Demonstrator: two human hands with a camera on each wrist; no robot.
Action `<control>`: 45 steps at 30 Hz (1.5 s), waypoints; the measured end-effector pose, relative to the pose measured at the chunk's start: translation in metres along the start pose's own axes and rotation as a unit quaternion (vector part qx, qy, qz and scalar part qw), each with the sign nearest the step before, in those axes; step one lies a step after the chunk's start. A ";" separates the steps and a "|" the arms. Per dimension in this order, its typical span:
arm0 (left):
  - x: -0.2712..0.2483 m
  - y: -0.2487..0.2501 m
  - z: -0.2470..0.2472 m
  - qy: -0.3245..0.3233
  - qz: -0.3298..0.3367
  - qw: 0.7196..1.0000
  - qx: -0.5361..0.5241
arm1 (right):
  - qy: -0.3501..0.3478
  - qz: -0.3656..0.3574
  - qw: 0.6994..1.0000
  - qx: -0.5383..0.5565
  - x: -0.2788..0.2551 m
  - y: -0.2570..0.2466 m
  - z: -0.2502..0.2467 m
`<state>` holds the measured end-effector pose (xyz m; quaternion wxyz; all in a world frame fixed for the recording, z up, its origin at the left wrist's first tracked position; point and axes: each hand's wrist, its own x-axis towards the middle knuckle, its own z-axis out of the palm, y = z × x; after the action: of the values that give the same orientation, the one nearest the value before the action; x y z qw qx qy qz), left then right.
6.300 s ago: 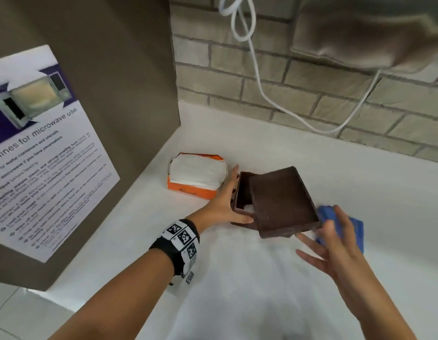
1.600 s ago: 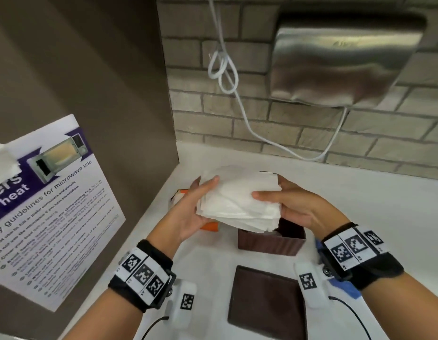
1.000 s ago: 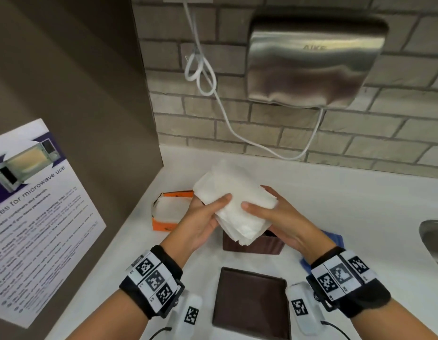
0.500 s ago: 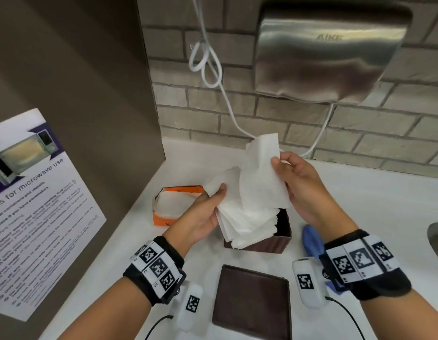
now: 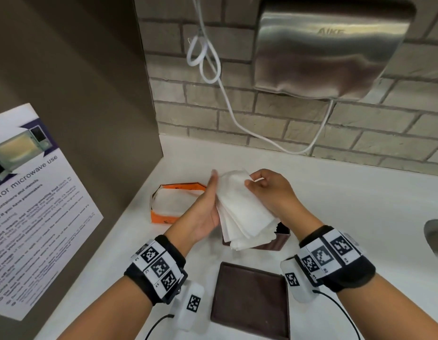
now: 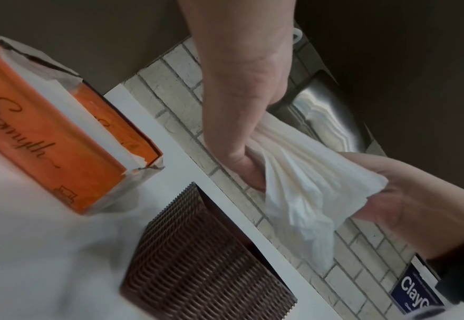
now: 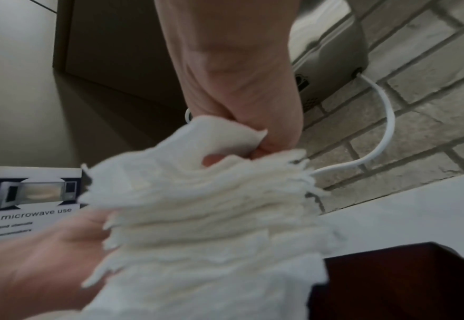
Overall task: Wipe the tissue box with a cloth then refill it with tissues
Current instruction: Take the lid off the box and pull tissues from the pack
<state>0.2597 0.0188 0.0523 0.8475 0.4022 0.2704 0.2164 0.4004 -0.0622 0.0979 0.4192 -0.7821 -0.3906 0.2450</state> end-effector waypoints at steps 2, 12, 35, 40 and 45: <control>-0.001 -0.002 0.002 0.009 0.025 0.999 0.041 | 0.002 -0.007 1.000 -0.022 0.001 0.002 0.003; 0.007 0.008 0.004 0.079 0.137 0.982 -0.101 | -0.019 0.165 0.918 0.361 0.001 0.016 0.000; 0.025 0.011 0.026 0.169 0.146 0.965 -0.137 | -0.103 0.068 0.813 0.568 -0.016 0.015 0.023; 0.021 0.005 0.030 0.107 0.161 0.973 -0.127 | -0.086 0.057 0.851 0.515 -0.018 0.017 0.021; 0.030 0.016 0.009 0.193 0.168 0.967 -0.018 | -0.040 0.088 0.888 0.450 -0.008 0.030 0.000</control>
<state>0.2861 0.0405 0.0617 0.7377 0.3774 0.3533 0.4342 0.4077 -0.0787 0.0728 0.6872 -0.5299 -0.1846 0.4615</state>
